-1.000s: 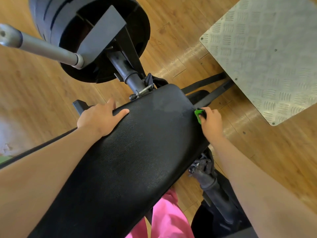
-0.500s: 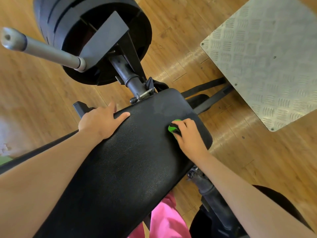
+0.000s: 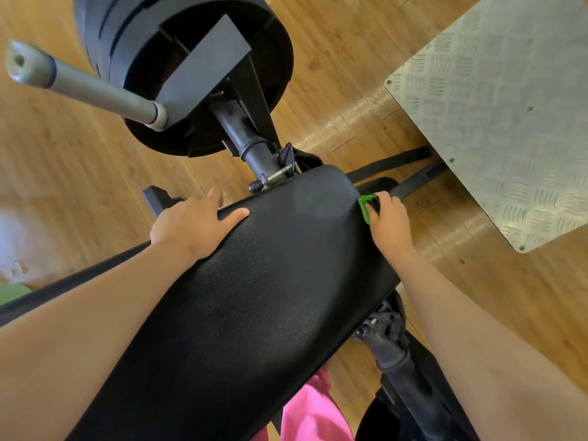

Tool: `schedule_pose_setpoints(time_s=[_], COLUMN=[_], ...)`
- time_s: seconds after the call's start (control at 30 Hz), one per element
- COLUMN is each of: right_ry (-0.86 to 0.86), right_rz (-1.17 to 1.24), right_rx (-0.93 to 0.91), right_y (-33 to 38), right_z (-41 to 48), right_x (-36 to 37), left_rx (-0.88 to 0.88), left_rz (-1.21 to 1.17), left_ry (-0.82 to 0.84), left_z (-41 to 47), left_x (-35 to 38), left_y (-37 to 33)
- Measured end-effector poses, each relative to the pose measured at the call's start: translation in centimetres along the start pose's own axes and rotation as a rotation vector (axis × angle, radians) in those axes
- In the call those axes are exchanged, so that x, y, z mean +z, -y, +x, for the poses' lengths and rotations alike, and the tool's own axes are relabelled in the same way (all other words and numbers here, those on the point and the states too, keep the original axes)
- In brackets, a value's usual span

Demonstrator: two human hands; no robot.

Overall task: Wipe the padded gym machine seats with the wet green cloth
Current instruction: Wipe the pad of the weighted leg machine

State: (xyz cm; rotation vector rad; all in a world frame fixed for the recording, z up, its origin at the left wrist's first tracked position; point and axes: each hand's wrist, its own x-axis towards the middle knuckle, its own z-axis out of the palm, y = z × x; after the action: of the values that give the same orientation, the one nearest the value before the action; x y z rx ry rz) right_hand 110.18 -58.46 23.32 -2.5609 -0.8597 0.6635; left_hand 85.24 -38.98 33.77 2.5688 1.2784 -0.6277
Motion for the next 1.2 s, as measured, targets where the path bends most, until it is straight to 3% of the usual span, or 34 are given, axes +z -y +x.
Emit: schedule_pose_setpoints(time_s=[0.23, 0.33, 0.4, 0.5, 0.63, 0.8, 1.2], right_ry=[0.091, 0.143, 0.083, -0.009, 0.006, 0.088, 0.026], right_rz=[0.04, 0.003, -0.002, -0.001, 0.008, 0.097, 0.208], right_rx=[-0.363, -0.438, -0.406, -0.181, 0.002, 0.078, -0.318], right_y=[4.6, 5.1, 4.1, 2.5, 1.3, 1.4, 7.3], right_z=[-5.4, -5.1, -3.6, -0.6, 1.8, 1.6, -2.6], right_x=[0.9, 1.3, 1.2, 0.8, 0.2, -0.2, 2.4], left_rx=[0.01, 0.014, 0.012, 0.008, 0.004, 0.0, -0.011], left_rz=[-0.005, -0.013, -0.009, -0.015, -0.008, -0.002, -0.041], left_ry=[-0.002, -0.003, -0.006, -0.012, -0.006, 0.011, 0.012], left_z=[0.2, 0.2, 0.2, 0.2, 0.3, 0.3, 0.3], left_x=[0.2, 0.3, 0.2, 0.2, 0.0, 0.1, 0.0], left_y=[0.2, 0.2, 0.2, 0.2, 0.0, 0.1, 0.0])
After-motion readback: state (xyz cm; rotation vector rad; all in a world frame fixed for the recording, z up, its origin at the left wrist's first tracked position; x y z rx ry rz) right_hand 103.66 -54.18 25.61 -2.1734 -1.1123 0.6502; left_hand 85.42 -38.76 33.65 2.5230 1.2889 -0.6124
